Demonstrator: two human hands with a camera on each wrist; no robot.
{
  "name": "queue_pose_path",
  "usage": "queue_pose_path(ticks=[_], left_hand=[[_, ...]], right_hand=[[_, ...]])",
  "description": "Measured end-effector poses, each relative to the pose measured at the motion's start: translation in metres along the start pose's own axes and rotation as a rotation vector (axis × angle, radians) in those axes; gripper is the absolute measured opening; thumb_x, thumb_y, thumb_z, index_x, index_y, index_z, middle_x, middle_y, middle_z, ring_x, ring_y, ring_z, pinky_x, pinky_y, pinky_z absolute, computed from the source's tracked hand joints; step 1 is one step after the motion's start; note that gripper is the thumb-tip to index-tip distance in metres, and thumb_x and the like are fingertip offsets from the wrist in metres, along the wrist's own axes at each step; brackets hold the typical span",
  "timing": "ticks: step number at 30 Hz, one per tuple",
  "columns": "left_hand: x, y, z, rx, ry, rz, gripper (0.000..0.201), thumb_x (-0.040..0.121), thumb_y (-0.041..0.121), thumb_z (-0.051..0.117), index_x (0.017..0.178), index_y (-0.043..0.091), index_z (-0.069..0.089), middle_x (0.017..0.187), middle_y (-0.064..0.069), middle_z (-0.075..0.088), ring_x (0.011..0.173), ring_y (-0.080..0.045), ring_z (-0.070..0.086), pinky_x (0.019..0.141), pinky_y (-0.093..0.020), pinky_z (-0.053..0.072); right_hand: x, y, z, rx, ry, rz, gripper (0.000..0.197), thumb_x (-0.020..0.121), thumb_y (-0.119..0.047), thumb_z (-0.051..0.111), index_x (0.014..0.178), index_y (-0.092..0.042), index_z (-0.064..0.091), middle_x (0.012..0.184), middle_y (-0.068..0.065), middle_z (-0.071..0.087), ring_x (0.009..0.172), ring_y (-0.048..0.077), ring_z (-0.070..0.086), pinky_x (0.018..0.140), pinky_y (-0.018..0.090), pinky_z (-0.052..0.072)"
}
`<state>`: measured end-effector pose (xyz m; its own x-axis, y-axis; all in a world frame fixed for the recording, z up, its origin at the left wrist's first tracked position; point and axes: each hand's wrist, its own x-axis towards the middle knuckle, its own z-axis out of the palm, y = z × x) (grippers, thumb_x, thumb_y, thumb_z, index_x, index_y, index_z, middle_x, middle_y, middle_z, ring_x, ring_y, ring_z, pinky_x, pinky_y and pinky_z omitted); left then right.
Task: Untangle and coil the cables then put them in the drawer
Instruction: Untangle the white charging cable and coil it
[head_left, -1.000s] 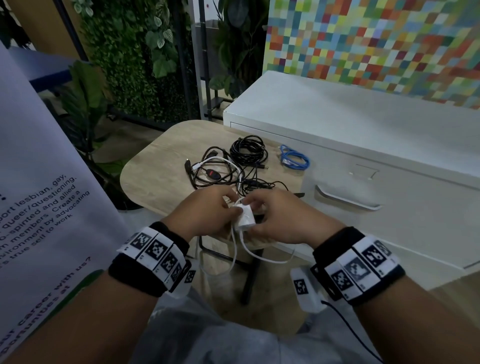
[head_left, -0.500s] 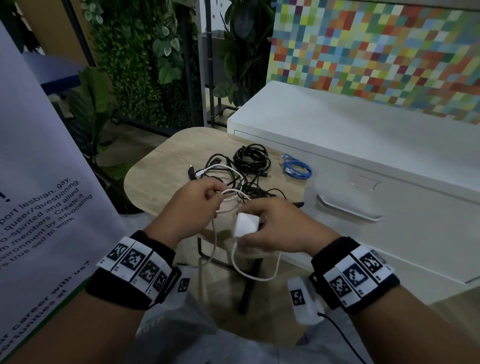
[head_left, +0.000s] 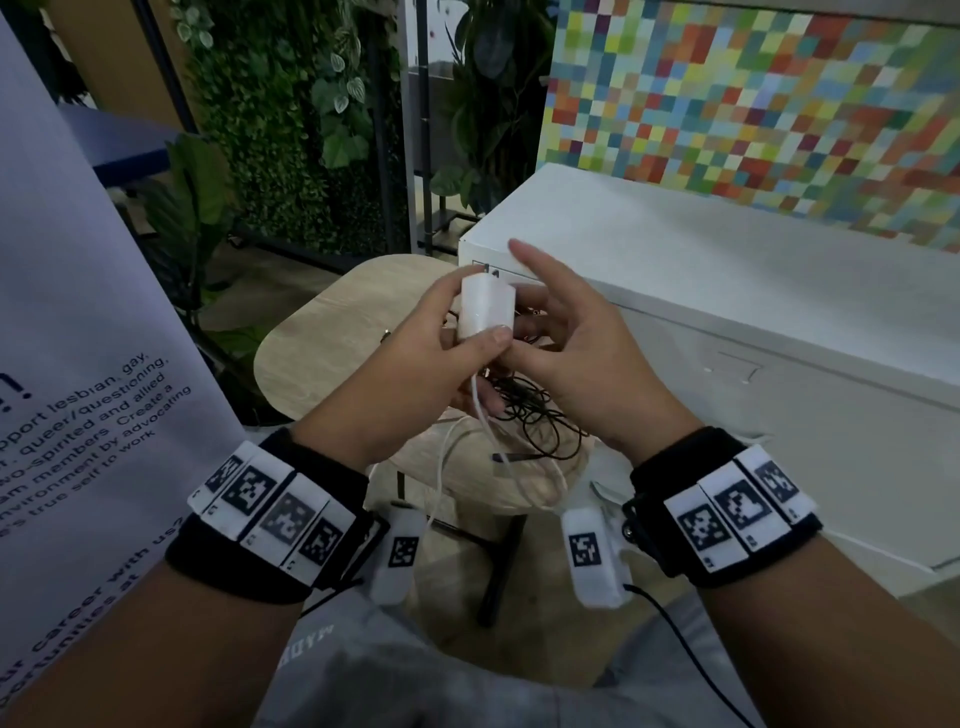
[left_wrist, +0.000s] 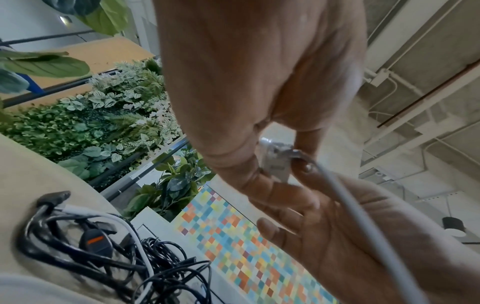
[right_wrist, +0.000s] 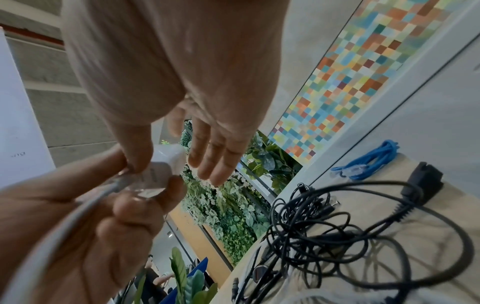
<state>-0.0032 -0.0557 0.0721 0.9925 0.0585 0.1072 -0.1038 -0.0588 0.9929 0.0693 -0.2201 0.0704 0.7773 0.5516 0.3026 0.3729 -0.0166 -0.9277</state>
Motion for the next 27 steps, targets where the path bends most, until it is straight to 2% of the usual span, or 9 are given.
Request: queue_pose_path(ticks=[3, 6, 9, 11, 15, 18, 20, 23, 27], left_hand=[[0.0, 0.001, -0.001, -0.028, 0.103, 0.073, 0.045, 0.101, 0.015, 0.065, 0.139, 0.026, 0.045, 0.085, 0.0, 0.075, 0.058, -0.024, 0.064, 0.052, -0.032, 0.054], [0.0, 0.0, -0.009, -0.041, 0.316, 0.1, 0.051, 0.085, 0.031, 0.079, 0.124, 0.025, 0.047, 0.078, -0.002, 0.074, 0.062, -0.024, 0.066, 0.055, -0.035, 0.058], [0.003, -0.009, -0.02, -0.07, 0.473, 0.074, 0.059, 0.079, 0.03, 0.088, 0.121, 0.02, 0.047, 0.093, -0.007, 0.075, 0.072, -0.028, 0.072, 0.07, -0.044, 0.064], [0.005, -0.018, -0.025, -0.085, 0.519, 0.051, 0.066, 0.075, 0.022, 0.093, 0.122, 0.018, 0.046, 0.113, -0.016, 0.07, 0.079, -0.028, 0.074, 0.077, -0.047, 0.065], [0.003, -0.031, -0.026, -0.056, 0.495, -0.042, 0.096, 0.06, 0.047, 0.094, 0.138, 0.037, 0.039, 0.132, -0.016, 0.058, 0.108, -0.03, 0.07, 0.095, -0.049, 0.059], [0.001, -0.034, -0.023, 0.102, 0.367, -0.109, 0.073, 0.067, 0.075, 0.071, 0.135, 0.055, 0.051, 0.145, -0.001, 0.051, 0.128, -0.018, 0.057, 0.108, -0.045, 0.049], [0.001, -0.031, -0.018, 0.16, 0.263, -0.085, 0.044, 0.082, 0.072, 0.057, 0.12, 0.053, 0.068, 0.148, 0.005, 0.054, 0.135, -0.009, 0.052, 0.115, -0.043, 0.041], [-0.002, -0.022, -0.009, 0.148, 0.111, 0.009, 0.029, 0.104, 0.043, 0.052, 0.116, 0.032, 0.076, 0.127, 0.004, 0.072, 0.125, -0.011, 0.062, 0.114, -0.041, 0.044], [-0.002, -0.009, -0.001, 0.132, 0.102, 0.063, 0.025, 0.108, 0.028, 0.053, 0.098, 0.016, 0.074, 0.078, -0.001, 0.073, 0.096, -0.031, 0.072, 0.084, -0.038, 0.051]], right_hand=[[-0.005, 0.007, 0.005, -0.055, 0.028, 0.089, 0.067, 0.097, -0.013, 0.071, 0.153, -0.033, 0.04, 0.13, 0.004, 0.064, 0.105, 0.018, 0.072, 0.091, 0.038, 0.061], [-0.018, 0.015, 0.002, 0.039, -0.159, 0.257, 0.033, 0.105, -0.022, 0.058, 0.138, -0.026, 0.057, 0.121, 0.012, 0.071, 0.101, 0.03, 0.074, 0.091, 0.052, 0.061], [-0.03, 0.015, 0.002, 0.199, -0.429, 0.371, 0.033, 0.104, -0.033, 0.055, 0.134, -0.021, 0.061, 0.105, 0.018, 0.076, 0.098, 0.041, 0.074, 0.095, 0.049, 0.057], [-0.031, 0.016, 0.002, 0.137, -0.477, 0.313, 0.029, 0.103, -0.022, 0.058, 0.13, -0.015, 0.063, 0.076, 0.014, 0.072, 0.078, 0.036, 0.075, 0.089, 0.05, 0.059], [-0.017, 0.011, -0.001, 0.093, -0.254, 0.235, 0.023, 0.107, -0.011, 0.051, 0.104, -0.014, 0.074, 0.05, 0.003, 0.035, 0.039, 0.015, 0.034, 0.044, 0.032, 0.048], [-0.004, 0.003, -0.004, 0.056, -0.14, 0.219, 0.026, 0.108, -0.014, 0.05, 0.098, -0.018, 0.074, 0.05, -0.004, 0.032, 0.042, 0.013, 0.024, 0.044, 0.025, 0.027], [0.003, -0.002, -0.006, 0.009, -0.121, 0.21, 0.026, 0.108, -0.016, 0.051, 0.097, -0.018, 0.074, 0.048, -0.009, 0.036, 0.041, 0.01, 0.026, 0.048, 0.026, 0.023], [0.01, -0.009, -0.005, 0.009, -0.119, 0.198, 0.025, 0.108, -0.014, 0.05, 0.099, -0.014, 0.073, 0.047, -0.013, 0.043, 0.04, 0.006, 0.029, 0.046, 0.022, 0.024], [0.017, -0.015, -0.002, 0.065, -0.09, 0.178, 0.02, 0.106, -0.014, 0.054, 0.097, -0.014, 0.072, 0.049, -0.003, 0.043, 0.04, 0.013, 0.025, 0.045, 0.025, 0.02]])
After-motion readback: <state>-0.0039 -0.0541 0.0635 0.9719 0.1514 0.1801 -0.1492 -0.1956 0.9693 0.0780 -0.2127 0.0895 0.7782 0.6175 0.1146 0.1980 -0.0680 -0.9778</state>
